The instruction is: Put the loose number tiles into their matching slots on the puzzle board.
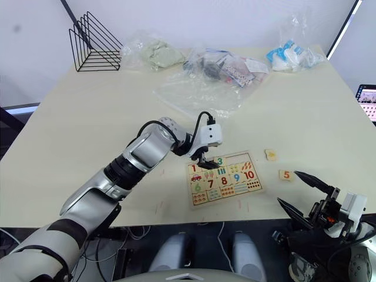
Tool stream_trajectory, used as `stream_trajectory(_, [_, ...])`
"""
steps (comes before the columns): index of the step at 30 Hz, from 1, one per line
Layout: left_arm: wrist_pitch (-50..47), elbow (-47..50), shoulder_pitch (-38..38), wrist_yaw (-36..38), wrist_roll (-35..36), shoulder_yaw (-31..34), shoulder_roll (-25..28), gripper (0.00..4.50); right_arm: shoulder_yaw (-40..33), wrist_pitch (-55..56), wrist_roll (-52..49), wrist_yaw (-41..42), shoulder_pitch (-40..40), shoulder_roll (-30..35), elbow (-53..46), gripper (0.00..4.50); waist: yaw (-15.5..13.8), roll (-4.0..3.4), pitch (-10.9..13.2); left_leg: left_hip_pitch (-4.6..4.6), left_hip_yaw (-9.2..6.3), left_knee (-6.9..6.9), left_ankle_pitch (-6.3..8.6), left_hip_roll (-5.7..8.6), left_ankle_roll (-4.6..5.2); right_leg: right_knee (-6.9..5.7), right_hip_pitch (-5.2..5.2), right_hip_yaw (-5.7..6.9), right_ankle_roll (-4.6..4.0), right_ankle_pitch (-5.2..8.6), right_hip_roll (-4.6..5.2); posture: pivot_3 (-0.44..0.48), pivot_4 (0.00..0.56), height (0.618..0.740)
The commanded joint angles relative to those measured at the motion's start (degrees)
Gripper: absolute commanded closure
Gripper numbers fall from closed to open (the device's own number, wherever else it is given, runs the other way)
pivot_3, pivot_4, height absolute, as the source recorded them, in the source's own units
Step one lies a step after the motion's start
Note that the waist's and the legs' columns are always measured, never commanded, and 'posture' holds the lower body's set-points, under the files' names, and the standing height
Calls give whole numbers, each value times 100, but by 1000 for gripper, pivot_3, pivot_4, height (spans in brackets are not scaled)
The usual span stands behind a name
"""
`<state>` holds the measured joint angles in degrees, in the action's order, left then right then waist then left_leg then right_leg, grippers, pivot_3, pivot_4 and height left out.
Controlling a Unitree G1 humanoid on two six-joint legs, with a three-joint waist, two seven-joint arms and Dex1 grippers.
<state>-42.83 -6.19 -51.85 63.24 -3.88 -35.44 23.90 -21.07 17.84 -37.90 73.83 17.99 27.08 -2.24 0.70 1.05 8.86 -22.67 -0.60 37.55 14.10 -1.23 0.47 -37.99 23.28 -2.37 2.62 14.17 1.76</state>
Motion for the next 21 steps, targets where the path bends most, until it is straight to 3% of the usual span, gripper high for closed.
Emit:
stream_trajectory(1, [-67, 380, -204, 137, 140, 266, 97, 479, -42, 51, -39, 18, -10, 61, -149, 0, 0, 0, 0, 0, 0, 0, 0, 0, 0, 0, 0, 0, 0, 0, 0, 0, 150, 740])
stream_trajectory(7, [-151, 674, -160, 360, 394, 435, 337, 479, -52, 32, -55, 33, -31, 79, -134, 0, 1, 0, 0, 0, 0, 0, 0, 0, 0, 0, 0, 0, 0, 0, 0, 0, 150, 740])
stream_trajectory(16, [753, -104, -9, 166, 783, 1164, 165, 479, -91, 75, -67, 39, 106, 43, -148, 0, -2, 0, 0, 0, 0, 0, 0, 0, 0, 0, 0, 1, 0, 0, 1, 0, 150, 740])
stream_trajectory(19, [1159, -450, 7, 83, 778, 1289, 100, 1254, -145, 91, -90, -4, 174, 33, -175, 0, -2, 0, 0, 0, 0, 0, 0, 0, 0, 0, 0, 0, 0, 0, 1, 0, 150, 740])
stream_trajectory(21, [1498, -693, 21, 132, 814, 1332, 53, 2110, -168, 84, -118, -30, 218, 30, -211, 0, -3, 0, 0, 1, 0, 0, 0, 0, 0, 0, 0, 1, 0, 0, 1, 0, 150, 740])
